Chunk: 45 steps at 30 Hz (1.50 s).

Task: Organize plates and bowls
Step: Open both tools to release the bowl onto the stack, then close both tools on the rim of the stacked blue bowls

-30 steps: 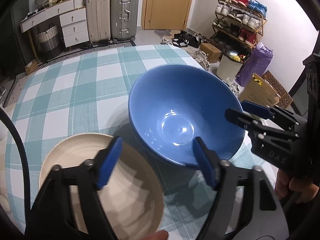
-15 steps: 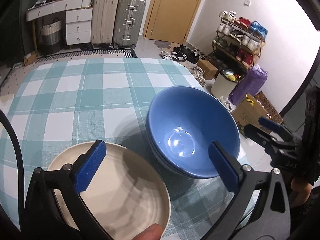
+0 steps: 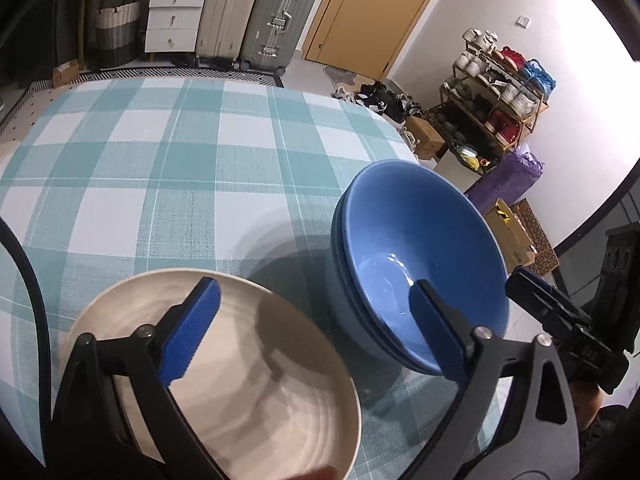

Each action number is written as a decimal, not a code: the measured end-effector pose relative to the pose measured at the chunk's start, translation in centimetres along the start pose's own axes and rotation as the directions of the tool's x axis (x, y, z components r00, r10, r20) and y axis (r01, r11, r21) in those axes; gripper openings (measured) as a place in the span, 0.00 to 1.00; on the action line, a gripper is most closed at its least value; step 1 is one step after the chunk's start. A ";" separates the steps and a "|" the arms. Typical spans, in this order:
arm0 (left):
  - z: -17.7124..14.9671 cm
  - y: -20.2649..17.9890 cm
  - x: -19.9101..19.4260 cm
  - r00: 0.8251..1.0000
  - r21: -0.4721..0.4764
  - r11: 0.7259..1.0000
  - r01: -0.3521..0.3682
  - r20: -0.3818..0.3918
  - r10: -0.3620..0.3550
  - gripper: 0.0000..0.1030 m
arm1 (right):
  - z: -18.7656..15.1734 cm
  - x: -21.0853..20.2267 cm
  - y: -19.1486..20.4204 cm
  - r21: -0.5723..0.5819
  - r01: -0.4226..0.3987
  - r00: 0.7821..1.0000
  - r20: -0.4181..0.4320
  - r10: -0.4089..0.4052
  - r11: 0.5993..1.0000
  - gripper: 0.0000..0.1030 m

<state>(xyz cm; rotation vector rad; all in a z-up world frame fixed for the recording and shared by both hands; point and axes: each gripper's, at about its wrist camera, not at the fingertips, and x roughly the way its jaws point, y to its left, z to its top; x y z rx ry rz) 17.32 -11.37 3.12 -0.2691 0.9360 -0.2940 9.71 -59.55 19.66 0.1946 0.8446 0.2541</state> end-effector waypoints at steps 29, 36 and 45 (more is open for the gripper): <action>-0.1 -1.8 3.3 0.992 -0.006 0.994 0.111 -0.067 -0.111 0.34 | 0.0 2.8 0.1 0.038 -0.110 0.993 -0.038 0.111 0.993 0.42; -0.1 -2.1 3.0 0.994 0.020 0.996 0.089 -0.059 -0.088 0.34 | 0.0 2.7 0.0 0.036 -0.092 0.995 -0.032 0.094 0.995 0.37; -0.3 -2.3 2.5 0.995 0.032 0.996 0.083 -0.051 -0.081 0.34 | -0.1 2.4 0.3 0.021 -0.076 0.997 -0.029 0.076 0.997 0.36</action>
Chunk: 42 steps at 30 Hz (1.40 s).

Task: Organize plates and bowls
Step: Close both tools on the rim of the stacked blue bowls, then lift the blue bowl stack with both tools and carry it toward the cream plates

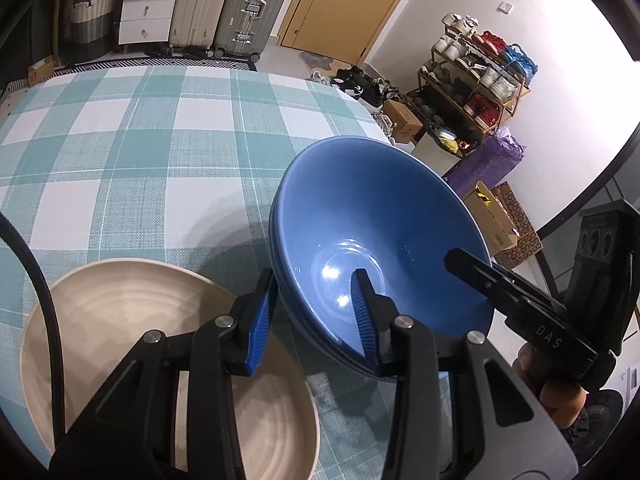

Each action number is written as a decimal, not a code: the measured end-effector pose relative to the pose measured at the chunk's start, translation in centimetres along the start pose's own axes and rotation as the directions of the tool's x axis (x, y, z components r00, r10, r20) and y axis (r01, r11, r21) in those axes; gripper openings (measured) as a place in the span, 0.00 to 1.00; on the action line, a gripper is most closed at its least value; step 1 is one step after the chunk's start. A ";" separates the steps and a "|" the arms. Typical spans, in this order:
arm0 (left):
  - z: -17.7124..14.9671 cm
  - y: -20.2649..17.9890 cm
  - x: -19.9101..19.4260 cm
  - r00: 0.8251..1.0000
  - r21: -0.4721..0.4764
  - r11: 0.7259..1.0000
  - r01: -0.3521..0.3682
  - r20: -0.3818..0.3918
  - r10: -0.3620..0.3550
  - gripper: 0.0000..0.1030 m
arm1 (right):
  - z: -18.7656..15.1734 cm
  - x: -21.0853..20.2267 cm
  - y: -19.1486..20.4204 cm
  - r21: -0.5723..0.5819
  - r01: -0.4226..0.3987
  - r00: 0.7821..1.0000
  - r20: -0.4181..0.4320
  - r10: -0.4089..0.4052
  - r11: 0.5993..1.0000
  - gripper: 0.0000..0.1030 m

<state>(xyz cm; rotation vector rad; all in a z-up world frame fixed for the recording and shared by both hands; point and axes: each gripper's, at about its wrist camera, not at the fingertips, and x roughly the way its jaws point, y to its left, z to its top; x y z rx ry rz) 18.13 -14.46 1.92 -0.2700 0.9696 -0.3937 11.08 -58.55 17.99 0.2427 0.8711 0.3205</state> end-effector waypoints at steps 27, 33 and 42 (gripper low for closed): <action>-2.4 -4.6 -7.9 0.994 0.093 0.996 -0.004 0.105 -0.006 0.34 | -0.9 -7.3 2.9 -0.056 0.036 0.994 0.108 -0.029 0.998 0.37; -3.4 -5.4 -10.6 0.991 0.103 0.995 -0.009 0.134 -0.005 0.34 | -1.6 -9.6 4.2 -0.076 0.042 0.991 0.132 -0.031 0.996 0.37; -5.3 -6.0 -15.0 0.986 0.100 0.995 -0.028 0.167 0.011 0.34 | -2.1 -12.1 6.6 -0.098 0.049 0.988 0.150 -0.034 0.994 0.37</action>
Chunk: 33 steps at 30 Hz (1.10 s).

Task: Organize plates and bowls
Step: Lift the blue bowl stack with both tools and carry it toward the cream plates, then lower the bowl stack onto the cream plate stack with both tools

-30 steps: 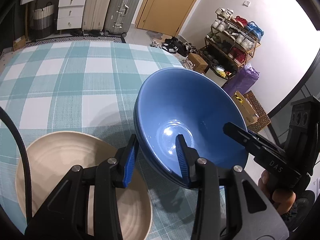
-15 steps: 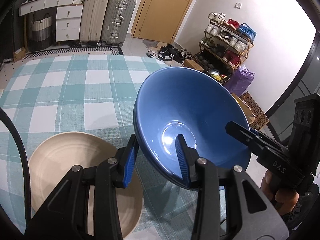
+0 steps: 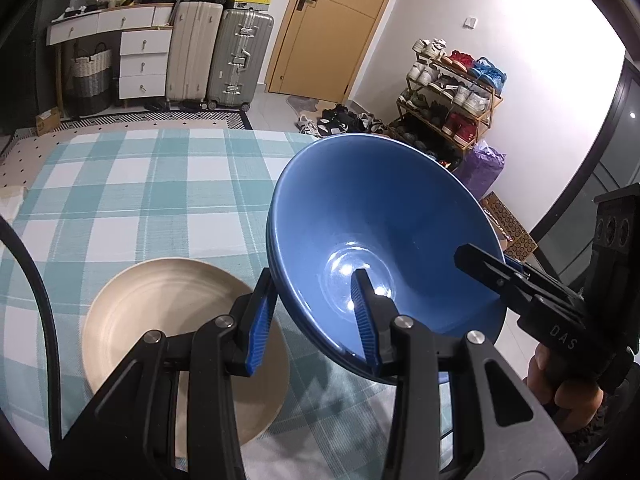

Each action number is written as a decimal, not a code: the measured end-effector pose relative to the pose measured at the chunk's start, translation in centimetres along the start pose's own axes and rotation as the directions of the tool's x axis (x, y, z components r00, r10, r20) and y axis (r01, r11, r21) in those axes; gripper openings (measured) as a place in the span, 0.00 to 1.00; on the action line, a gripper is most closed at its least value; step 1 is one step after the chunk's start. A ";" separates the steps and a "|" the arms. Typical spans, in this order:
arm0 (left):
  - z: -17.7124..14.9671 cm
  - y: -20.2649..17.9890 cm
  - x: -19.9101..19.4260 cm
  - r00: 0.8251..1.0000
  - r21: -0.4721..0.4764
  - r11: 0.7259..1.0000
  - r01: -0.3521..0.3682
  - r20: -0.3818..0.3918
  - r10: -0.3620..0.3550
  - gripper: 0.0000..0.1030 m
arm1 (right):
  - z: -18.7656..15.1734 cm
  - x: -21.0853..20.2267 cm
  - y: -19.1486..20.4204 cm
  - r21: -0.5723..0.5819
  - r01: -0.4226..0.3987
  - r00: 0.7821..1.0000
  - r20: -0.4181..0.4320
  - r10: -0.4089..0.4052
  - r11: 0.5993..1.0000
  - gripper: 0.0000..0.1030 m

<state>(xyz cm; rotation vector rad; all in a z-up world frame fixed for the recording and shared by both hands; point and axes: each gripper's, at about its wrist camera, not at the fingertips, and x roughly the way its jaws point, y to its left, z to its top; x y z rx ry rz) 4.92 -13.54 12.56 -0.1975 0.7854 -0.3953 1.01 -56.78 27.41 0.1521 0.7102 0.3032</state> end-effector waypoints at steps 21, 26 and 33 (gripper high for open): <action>-2.7 3.3 -8.9 0.995 -0.065 0.993 -0.099 0.021 0.101 0.34 | -1.2 -0.6 8.0 -0.020 -0.023 0.999 -0.031 0.022 1.000 0.37; -3.1 5.3 -11.4 0.989 -0.087 0.986 -0.142 0.037 0.146 0.34 | -1.0 0.4 10.7 -0.040 -0.055 0.998 -0.040 0.053 0.998 0.37; -2.7 8.4 -13.0 0.975 -0.111 0.971 -0.209 0.047 0.216 0.34 | -0.8 2.9 13.6 -0.061 -0.098 0.994 -0.059 0.095 0.993 0.37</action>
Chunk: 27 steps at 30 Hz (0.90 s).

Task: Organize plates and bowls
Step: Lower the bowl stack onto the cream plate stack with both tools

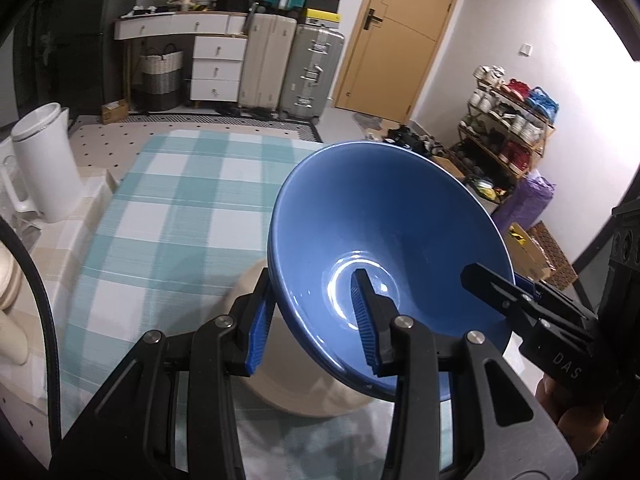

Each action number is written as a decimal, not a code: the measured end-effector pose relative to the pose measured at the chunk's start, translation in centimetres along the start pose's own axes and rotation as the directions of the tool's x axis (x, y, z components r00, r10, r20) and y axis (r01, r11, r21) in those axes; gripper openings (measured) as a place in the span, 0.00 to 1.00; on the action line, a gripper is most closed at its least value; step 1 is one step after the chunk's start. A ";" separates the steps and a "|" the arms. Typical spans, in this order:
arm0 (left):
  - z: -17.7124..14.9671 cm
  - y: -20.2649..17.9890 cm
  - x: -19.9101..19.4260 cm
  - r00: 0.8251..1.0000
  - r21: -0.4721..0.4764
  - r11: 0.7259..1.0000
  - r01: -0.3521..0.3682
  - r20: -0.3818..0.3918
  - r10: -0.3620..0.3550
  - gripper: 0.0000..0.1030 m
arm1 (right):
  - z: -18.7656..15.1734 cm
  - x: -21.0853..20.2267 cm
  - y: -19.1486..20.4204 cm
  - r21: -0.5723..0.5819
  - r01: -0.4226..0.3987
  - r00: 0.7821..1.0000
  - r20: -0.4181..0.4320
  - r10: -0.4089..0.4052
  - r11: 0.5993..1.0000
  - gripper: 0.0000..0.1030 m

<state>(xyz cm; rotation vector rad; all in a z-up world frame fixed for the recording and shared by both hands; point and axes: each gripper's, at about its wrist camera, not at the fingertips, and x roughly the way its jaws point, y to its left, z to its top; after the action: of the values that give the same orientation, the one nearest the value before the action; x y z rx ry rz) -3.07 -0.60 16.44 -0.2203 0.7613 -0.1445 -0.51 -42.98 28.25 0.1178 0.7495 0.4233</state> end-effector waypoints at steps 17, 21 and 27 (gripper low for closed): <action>0.3 3.6 6.1 0.996 -0.010 0.998 -0.065 -0.056 0.065 0.34 | 0.1 6.8 1.2 0.006 -0.033 0.998 -0.057 0.033 0.999 0.37; 0.1 4.0 8.3 0.995 -0.012 0.998 -0.064 -0.073 0.063 0.34 | 0.1 8.0 0.5 0.007 -0.026 0.998 -0.065 0.027 1.000 0.37; 0.0 4.5 10.9 0.994 -0.011 0.997 -0.071 -0.090 0.069 0.34 | -0.3 9.7 -0.6 0.022 -0.029 0.996 -0.086 0.031 0.999 0.37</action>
<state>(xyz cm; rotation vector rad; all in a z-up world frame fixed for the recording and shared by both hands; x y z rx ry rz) 4.95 1.51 8.01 -0.2009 0.8581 -0.0832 5.81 -39.50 21.71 0.1309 0.8385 0.4514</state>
